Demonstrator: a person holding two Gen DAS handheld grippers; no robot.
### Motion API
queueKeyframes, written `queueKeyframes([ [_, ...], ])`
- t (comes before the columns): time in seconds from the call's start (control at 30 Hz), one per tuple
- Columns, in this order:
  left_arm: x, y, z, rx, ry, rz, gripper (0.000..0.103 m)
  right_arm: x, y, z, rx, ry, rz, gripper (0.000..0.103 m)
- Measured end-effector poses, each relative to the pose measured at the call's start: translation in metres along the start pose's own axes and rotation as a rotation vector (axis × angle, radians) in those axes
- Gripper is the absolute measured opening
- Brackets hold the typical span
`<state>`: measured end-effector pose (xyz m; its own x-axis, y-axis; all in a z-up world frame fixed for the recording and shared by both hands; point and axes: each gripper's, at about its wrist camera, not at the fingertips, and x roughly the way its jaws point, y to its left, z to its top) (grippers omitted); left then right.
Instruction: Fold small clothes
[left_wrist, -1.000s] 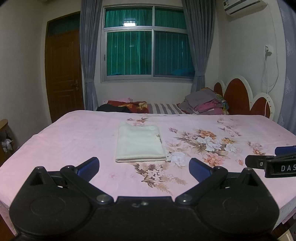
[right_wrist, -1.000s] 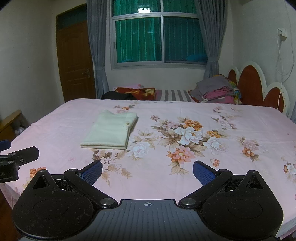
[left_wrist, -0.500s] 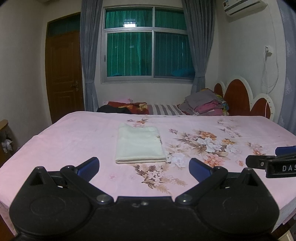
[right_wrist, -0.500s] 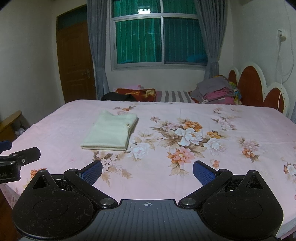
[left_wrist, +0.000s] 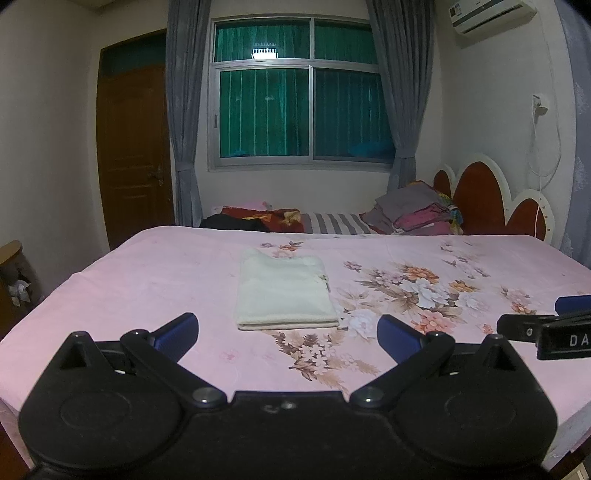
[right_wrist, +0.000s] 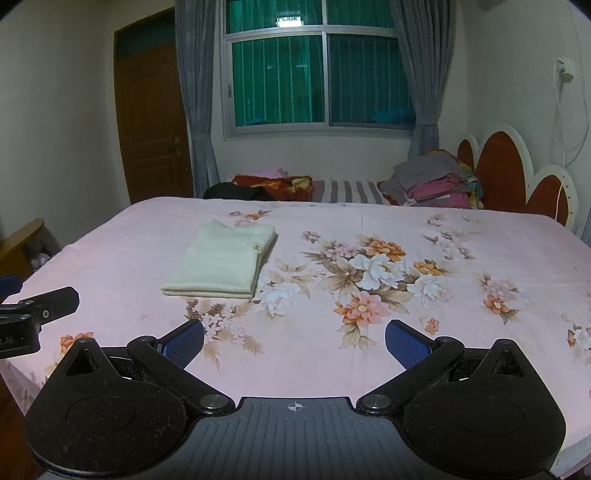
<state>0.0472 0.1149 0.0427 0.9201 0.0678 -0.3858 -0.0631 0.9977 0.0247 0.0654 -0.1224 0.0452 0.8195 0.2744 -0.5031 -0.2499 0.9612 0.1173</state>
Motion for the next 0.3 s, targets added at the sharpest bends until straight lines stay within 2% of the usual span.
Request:
queueKeyframes([
  [0.3,0.0002,0.0001,-0.0001,-0.01,0.012,-0.005,0.103,0.0017,-0.0021,-0.0012,-0.001,-0.001,0.008,0.103],
])
